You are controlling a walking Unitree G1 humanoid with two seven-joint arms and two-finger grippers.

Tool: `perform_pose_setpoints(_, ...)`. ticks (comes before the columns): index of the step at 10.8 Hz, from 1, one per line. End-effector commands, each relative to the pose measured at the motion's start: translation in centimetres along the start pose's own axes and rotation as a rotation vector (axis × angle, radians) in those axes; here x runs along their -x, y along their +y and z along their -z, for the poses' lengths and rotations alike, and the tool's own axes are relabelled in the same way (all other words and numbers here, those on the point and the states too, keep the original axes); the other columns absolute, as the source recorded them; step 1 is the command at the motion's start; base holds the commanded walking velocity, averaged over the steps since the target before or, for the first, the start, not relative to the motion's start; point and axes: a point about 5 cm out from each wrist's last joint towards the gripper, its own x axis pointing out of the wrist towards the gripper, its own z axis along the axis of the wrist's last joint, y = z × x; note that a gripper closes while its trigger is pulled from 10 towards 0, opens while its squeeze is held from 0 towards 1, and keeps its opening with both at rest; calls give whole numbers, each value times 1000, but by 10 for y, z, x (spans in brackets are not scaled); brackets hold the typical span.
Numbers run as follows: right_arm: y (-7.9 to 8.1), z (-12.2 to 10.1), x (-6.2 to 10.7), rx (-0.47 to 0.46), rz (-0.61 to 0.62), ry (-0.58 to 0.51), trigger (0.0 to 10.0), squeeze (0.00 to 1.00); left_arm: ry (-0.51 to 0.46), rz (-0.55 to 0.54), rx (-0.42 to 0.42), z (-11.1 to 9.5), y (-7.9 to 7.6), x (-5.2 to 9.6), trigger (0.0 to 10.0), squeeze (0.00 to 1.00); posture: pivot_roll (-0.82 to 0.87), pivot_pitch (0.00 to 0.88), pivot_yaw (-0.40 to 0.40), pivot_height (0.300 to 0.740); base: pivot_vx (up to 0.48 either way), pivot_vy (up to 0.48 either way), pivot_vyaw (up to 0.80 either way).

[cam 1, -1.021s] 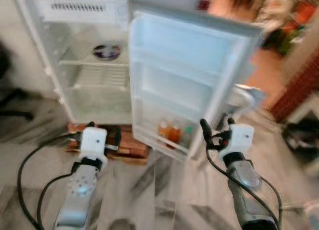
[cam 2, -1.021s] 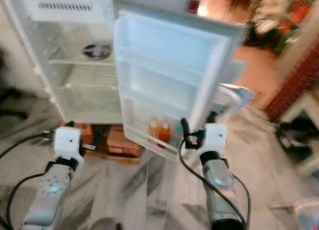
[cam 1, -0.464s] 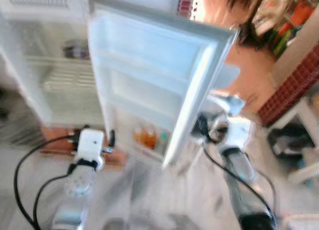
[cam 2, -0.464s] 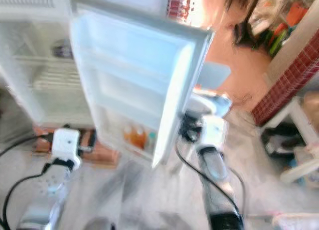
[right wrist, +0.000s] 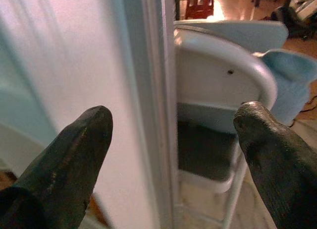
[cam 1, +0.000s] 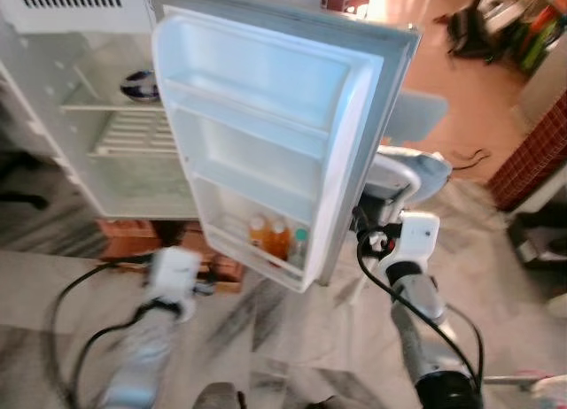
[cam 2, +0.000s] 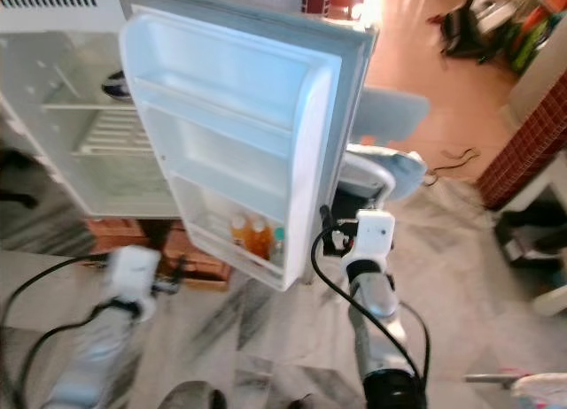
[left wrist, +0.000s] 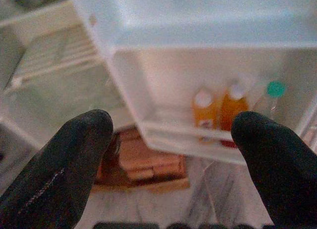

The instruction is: Restocking fridge

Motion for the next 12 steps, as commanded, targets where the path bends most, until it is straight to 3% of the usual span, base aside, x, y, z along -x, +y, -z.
perform_pose_setpoints(1,-5,2,4,-7,35,-3,10000,0,-17,32,-18,-2,-2,-4,10000,0,97,59,45,740,0,0,0)
perform_pose_setpoints(3,-10,3,5,1,48,1,10000,0,-62,20,-38,-11,1,-8,10000,0,99,60,27,740,0,0,0)
perform_pose_setpoints(4,-6,-2,-3,0,34,-11,10000,0,-75,-17,-30,-12,5,-9,10000,0,111,60,9,740,0,0,0)
perform_pose_setpoints(6,34,-27,-39,2,-86,-64,10000,0,-33,-161,-3,-4,19,-6,10000,0,145,57,-33,740,0,0,0)
perform_pose_setpoints(8,73,-62,-65,2,-198,-135,10000,0,56,-317,78,17,38,9,10000,0,169,56,-57,740,0,0,0)
perform_pose_setpoints(9,91,-82,-75,-26,-258,-169,10000,0,128,-370,95,32,44,23,10000,0,192,58,-76,740,0,0,0)
perform_pose_setpoints(10,101,-88,-75,-85,-321,-174,10000,0,186,-358,71,44,42,33,10000,0,196,58,-79,740,0,0,0)
perform_pose_setpoints(11,122,-99,-63,-302,-563,-189,10000,0,250,-364,63,57,41,45,10000,0,198,62,-83,740,0,0,0)
perform_pose_setpoints(12,133,-113,-38,-483,-822,-211,10000,0,282,-381,52,61,41,54,10000,0,200,65,-84,740,0,0,0)
